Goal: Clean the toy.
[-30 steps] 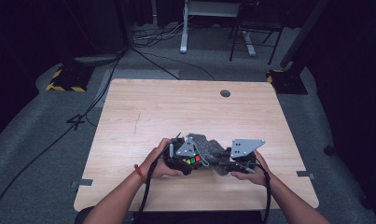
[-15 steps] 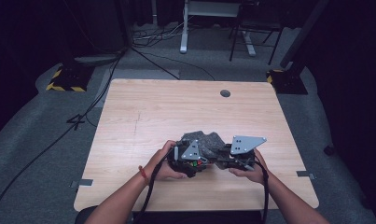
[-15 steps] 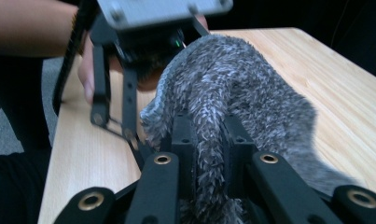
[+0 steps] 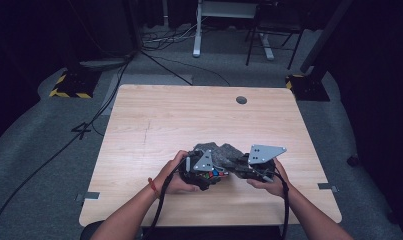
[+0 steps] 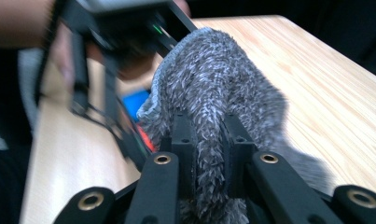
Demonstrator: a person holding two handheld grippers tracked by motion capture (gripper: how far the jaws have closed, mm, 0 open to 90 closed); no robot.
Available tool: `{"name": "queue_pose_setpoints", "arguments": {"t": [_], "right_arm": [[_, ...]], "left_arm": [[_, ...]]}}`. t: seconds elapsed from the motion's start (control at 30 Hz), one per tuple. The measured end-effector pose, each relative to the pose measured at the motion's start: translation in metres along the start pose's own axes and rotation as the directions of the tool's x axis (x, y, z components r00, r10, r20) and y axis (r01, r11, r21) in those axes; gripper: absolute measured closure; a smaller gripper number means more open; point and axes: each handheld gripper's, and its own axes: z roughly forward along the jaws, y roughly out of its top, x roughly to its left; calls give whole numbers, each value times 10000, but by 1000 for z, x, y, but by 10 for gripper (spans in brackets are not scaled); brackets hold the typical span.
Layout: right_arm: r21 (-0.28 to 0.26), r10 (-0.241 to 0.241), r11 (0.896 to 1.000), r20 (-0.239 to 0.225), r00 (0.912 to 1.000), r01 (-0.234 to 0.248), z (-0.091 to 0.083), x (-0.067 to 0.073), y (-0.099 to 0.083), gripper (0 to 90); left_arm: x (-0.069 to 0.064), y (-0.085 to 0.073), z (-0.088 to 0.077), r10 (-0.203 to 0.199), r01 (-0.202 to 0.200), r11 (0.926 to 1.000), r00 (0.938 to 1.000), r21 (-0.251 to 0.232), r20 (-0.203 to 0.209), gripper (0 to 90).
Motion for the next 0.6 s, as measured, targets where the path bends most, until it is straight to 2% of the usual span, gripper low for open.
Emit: {"name": "queue_pose_setpoints", "arguments": {"t": [0.1,0.13,0.2,0.27,0.3,0.33,0.37,0.43,0.47,0.6], "right_arm": [[210,294,9993,155,9994,-297,-2,-6,-7,789],[533,444,9975,277,9986,-459,-2,-12,-14,789],[622,759,9952,32,9971,-759,0,-15,-19,789],[736,858,9938,-270,9959,-836,2,-15,-21,788],[736,858,9938,-270,9959,-836,2,-15,-21,788],[619,879,9945,-458,9951,-850,3,-15,-20,788],[296,873,9960,-938,9918,-849,3,-13,-19,788],[239,812,9966,-993,9917,-792,3,-12,-18,788],[-3,832,9965,-1241,9888,-839,1,-12,-18,788],[-251,840,9957,-1508,9850,-887,-3,-11,-16,789]], "left_arm": [[1,-1,-4,-63,63,9996,10000,-276,7,335],[2,0,-8,-137,135,9985,9999,-526,-40,335],[3,0,-12,-164,161,9970,9999,-757,-31,335],[3,0,-13,-194,190,9963,9998,-834,-46,335],[3,0,-13,-195,189,9962,9998,-848,-55,335],[3,0,-12,-156,148,9968,9998,-786,-96,334],[3,-1,-10,-181,175,9971,9998,-735,-80,333],[2,-1,-9,-182,178,9974,9998,-700,-47,333],[2,-1,-7,-101,97,9988,9999,-485,-77,331],[1,-1,-3,-145,147,9991,9999,-408,49,332]]}}
